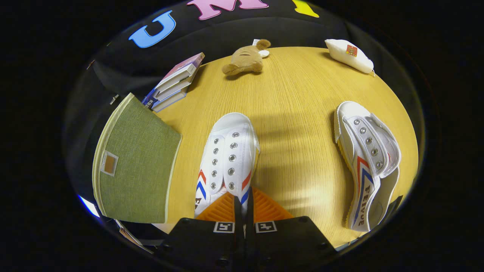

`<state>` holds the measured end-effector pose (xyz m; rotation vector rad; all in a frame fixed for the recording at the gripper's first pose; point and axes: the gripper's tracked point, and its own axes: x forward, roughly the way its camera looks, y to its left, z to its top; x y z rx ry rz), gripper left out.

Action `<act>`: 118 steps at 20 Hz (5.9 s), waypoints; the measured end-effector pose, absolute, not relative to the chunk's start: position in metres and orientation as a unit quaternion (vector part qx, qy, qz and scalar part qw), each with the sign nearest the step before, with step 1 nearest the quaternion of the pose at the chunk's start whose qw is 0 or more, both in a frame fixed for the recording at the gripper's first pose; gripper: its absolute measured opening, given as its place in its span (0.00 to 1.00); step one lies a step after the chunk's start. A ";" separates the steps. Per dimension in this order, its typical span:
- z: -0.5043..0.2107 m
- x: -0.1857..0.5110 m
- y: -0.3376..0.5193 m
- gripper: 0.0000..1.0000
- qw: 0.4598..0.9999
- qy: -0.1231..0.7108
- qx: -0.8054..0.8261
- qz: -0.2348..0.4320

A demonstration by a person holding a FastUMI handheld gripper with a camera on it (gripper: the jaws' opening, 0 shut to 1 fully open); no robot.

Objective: Open the storage box then place both shoes into the box .Put the left shoe in first, then the right shoe, with the right side of both shoes facing outward in a uniform manner.

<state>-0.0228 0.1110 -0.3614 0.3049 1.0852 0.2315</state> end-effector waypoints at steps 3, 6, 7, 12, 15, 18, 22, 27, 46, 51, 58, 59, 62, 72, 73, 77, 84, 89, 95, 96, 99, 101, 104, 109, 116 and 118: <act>-0.342 -0.024 0.118 0.05 0.843 0.502 0.168 0.093; -0.312 -0.021 0.114 0.05 0.850 0.487 0.185 0.075; -0.297 -0.020 0.113 0.05 0.854 0.480 0.190 0.069; -0.222 -0.020 0.122 0.05 0.868 0.449 0.206 0.049; -0.178 -0.018 0.154 0.05 0.878 0.426 0.208 0.066; -0.147 -0.016 0.193 0.05 0.878 0.413 0.225 0.089; -0.131 -0.023 0.247 0.05 0.869 0.420 0.230 0.122; -0.144 -0.027 0.323 0.05 0.848 0.448 0.230 0.165; -0.207 -0.029 0.400 0.99 0.814 0.499 0.199 0.221; -0.178 -0.028 0.299 0.97 0.855 0.445 0.172 0.204; -0.157 -0.028 0.147 0.99 0.886 0.399 0.175 0.159; -0.160 -0.026 0.123 0.99 0.891 0.395 0.169 0.147; -0.177 -0.021 0.052 0.99 0.899 0.393 0.159 0.108; -0.302 -0.037 -0.112 0.99 0.876 0.474 0.044 0.077; -0.313 -0.036 -0.120 0.99 0.874 0.479 0.032 0.077; -0.354 -0.031 -0.123 0.92 0.861 0.502 0.020 0.085; -0.382 0.000 -0.102 0.71 0.856 0.504 0.078 0.083; -0.386 0.001 -0.106 0.32 0.854 0.511 0.075 0.068; -0.385 0.006 -0.121 0.05 0.855 0.508 0.096 0.046; -0.384 0.005 -0.119 0.05 0.853 0.510 0.102 0.040; -0.367 0.003 -0.107 0.05 0.850 0.507 0.137 0.019; -0.346 0.003 -0.097 0.05 0.857 0.495 0.142 0.011; -0.305 0.003 -0.074 0.05 0.868 0.471 0.157 0.005; -0.226 0.001 -0.013 0.05 0.885 0.421 0.198 -0.006; -0.147 -0.003 0.105 0.05 0.888 0.393 0.240 0.012; -0.135 -0.003 0.146 0.05 0.882 0.395 0.257 0.022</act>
